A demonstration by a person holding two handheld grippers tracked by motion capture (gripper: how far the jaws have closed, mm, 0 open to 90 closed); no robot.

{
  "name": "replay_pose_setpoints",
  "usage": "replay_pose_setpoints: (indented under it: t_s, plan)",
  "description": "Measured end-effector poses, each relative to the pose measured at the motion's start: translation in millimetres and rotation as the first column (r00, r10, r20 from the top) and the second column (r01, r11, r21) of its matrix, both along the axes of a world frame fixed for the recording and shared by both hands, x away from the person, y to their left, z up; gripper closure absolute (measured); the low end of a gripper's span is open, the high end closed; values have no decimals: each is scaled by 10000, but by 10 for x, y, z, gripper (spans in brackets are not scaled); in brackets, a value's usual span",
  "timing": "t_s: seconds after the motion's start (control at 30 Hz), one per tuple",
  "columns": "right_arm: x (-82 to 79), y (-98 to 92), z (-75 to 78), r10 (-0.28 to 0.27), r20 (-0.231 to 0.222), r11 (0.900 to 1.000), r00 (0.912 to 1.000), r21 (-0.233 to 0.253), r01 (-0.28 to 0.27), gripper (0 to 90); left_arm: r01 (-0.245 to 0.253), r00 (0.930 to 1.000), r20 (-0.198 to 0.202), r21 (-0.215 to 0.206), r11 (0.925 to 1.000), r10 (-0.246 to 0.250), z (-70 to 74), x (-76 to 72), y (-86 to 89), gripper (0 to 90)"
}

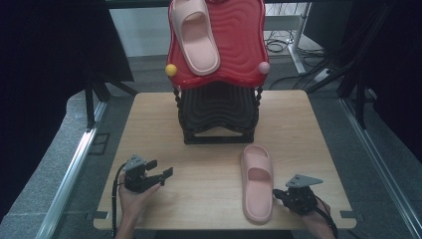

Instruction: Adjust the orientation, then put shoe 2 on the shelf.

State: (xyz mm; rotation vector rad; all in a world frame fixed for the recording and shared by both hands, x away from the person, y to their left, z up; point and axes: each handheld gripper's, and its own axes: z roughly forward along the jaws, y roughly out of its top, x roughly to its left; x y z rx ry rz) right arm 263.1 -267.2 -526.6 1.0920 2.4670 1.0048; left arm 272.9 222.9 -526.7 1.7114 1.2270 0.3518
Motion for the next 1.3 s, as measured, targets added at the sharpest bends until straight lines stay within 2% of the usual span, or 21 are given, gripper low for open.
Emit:
replay_pose_setpoints:
  t_s: [0.13,0.27,0.4,0.5,0.7,0.8,0.83,0.97,1.1,1.17,1.3]
  plan:
    - [-43,171,-6,478,-14,9989,9989,-1,-478,900,32,10000,-15,19,10000,-32,-5,3,-8,227]
    - [-76,376,-27,845,156,9964,9963,-72,-844,899,77,10000,-41,83,9999,-77,-11,7,-22,226]
    - [-84,462,-34,989,292,9950,9947,-156,-985,899,102,9999,-31,97,9999,-101,-11,7,-27,225]
    - [-89,448,-37,946,326,9955,9950,-119,-943,899,107,9999,-40,117,9999,-106,-12,8,-25,224]
    - [-60,261,-14,341,418,9992,9985,196,-349,899,185,9998,4,64,9998,-185,-6,1,-39,225]
    - [-21,94,9,-330,598,9987,9977,402,306,899,185,9998,30,70,9998,-185,1,-9,-62,224]
    - [-6,10,21,-736,706,9962,9948,516,700,899,185,9998,59,88,9998,-186,2,-11,-74,225]
    - [19,-244,27,-1651,892,9836,9822,881,1573,898,243,9996,158,270,9993,-247,5,-15,-163,227]
    - [61,-431,-1,-2139,932,9732,9724,1067,2039,861,380,9993,26,509,9980,-382,5,7,-281,227]
    - [88,-516,-17,-2428,904,9658,9659,1160,2320,773,446,9990,11,463,9979,-447,26,25,-345,226]
    - [111,-623,-32,-2714,750,9566,9595,1313,2603,656,563,9983,145,429,9975,-570,100,70,-500,227]
